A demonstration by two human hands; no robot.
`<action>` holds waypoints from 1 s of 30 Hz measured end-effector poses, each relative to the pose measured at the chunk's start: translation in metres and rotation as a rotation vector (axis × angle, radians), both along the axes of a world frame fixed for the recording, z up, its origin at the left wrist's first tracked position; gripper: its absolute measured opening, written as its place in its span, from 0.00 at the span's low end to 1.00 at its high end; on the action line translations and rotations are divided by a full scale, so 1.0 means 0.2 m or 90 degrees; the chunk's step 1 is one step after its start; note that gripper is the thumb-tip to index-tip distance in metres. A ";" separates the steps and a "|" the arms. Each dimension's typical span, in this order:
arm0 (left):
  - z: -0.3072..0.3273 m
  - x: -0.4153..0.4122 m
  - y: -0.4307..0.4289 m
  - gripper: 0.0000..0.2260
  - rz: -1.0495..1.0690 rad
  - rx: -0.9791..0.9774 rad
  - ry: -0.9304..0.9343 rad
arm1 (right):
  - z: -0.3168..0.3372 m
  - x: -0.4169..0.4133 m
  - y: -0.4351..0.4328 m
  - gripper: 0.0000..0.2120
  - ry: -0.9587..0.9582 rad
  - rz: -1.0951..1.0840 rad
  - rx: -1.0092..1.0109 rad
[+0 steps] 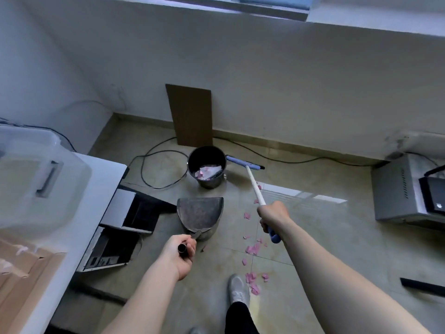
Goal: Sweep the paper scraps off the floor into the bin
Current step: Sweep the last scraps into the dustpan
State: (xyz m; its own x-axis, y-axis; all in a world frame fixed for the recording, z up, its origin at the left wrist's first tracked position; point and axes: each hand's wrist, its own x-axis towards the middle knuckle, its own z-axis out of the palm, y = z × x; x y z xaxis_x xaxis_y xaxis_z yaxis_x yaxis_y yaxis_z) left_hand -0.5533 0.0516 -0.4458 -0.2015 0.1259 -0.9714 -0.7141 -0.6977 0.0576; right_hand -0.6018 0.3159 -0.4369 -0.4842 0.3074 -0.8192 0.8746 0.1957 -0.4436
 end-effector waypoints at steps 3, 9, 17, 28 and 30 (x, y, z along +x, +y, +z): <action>-0.05 -0.12 0.07 0.10 0.032 0.001 -0.011 | -0.15 -0.18 0.05 0.06 -0.005 0.032 0.031; -0.19 -0.30 0.16 0.09 0.069 -0.003 -0.037 | -0.40 -0.51 0.08 0.08 -0.010 0.120 0.016; -0.34 -0.38 0.15 0.09 0.074 0.002 -0.043 | -0.63 -0.54 0.18 0.11 -0.087 0.238 0.123; -0.25 -0.35 0.19 0.08 -0.014 -0.066 -0.043 | -0.68 -0.16 0.37 0.22 -0.136 0.274 0.167; -0.23 -0.31 0.21 0.08 -0.040 -0.076 -0.038 | -0.64 -0.06 0.38 0.16 -0.153 0.275 0.162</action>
State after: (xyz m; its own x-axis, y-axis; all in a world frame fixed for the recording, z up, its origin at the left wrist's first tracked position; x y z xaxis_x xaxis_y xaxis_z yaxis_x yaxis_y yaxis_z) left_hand -0.6152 0.0931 -0.4926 -0.1376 0.0196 -0.9903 -0.7604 -0.6427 0.0929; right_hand -0.6141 0.3920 -0.5656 -0.4192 0.3246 -0.8479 0.7620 0.6336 -0.1342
